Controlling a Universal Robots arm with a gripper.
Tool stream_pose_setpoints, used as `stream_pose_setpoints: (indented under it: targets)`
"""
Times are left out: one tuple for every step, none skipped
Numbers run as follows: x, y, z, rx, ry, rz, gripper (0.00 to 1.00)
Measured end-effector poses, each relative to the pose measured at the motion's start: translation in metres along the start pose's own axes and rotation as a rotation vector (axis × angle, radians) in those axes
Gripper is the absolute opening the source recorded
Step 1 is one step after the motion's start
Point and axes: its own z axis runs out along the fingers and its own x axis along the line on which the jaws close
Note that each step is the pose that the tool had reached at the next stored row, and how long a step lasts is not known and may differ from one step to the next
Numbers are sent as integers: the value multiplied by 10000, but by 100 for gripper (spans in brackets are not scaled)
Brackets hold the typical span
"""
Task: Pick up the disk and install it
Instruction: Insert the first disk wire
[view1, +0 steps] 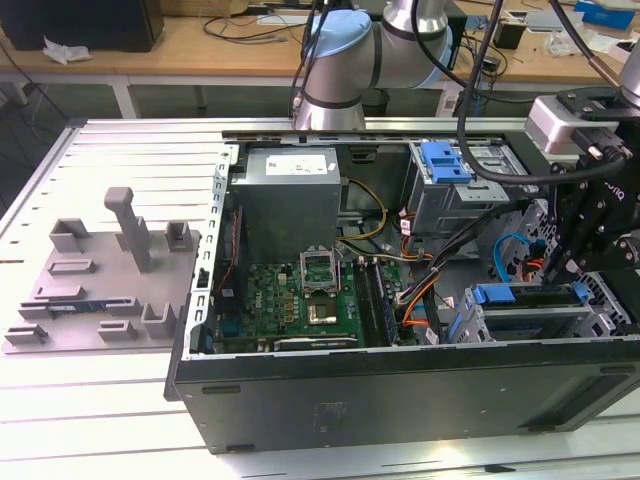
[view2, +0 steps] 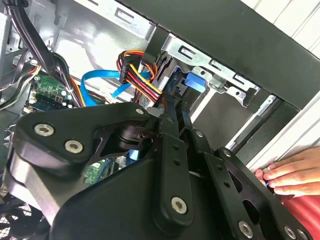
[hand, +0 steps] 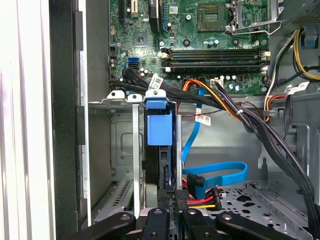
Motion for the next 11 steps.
stream_pose_setpoints:
  targets:
    - [0,0,0,0,0,1,16]
    - [0,2,0,0,0,0,16]
    - [0,6,0,-1,0,2,16]
    - [0,9,0,-1,-1,2,16]
    - [0,10,0,0,0,2,16]
    - [0,10,0,0,0,2,16]
    - [1,11,0,0,0,4,16]
    - [1,10,0,0,0,3,16]
    - [2,10,0,0,0,4,16]
    - [5,10,0,0,0,4,16]
    - [6,10,1,-1,0,4,16]
